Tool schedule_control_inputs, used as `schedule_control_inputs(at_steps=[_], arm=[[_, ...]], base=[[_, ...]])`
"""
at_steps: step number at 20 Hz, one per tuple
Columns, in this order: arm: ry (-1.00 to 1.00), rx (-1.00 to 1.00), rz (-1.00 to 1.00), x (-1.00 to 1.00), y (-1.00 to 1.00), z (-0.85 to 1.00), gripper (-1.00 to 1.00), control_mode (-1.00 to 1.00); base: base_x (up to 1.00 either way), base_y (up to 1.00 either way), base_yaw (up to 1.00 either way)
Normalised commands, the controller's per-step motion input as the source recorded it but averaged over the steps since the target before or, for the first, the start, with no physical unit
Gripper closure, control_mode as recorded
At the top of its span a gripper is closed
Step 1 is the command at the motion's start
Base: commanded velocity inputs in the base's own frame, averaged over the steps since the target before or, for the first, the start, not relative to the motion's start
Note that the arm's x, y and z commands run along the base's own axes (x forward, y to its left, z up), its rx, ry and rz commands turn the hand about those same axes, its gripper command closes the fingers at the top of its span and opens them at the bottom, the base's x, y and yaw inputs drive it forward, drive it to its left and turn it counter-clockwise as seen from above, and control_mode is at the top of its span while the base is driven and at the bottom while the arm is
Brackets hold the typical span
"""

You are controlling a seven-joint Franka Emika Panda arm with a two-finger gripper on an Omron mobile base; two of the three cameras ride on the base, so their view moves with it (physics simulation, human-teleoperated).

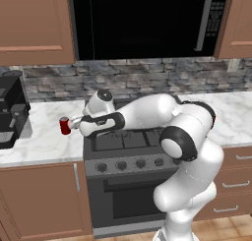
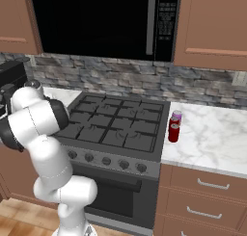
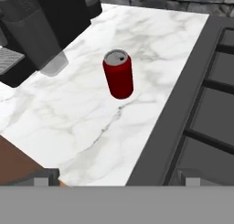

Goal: Four empty soda cans are scattered around the kitchen. Gather all the cans and cluster them next to the stove for recycling.

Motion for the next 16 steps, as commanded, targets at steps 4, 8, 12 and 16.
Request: schedule_control_inputs(at_steps=[4,8,12,16], arm=[[0.0,0.0,0.0,0.1,0.26,0.0,-1.0,-1.0],[0.0,0.0,0.0,0.11,0.15,0.0,-1.0,-1.0],[0.0,0.0,0.0,0.24,0.01,0.0,-1.0,-1.0],[0.0,0.0,0.0,0.29,0.01,-0.01,-1.0,-1.0]], base=[[0.0,0.0,0.0],[0.0,0.0,0.0],[0.0,0.0,0.0],[0.0,0.0,0.0]])
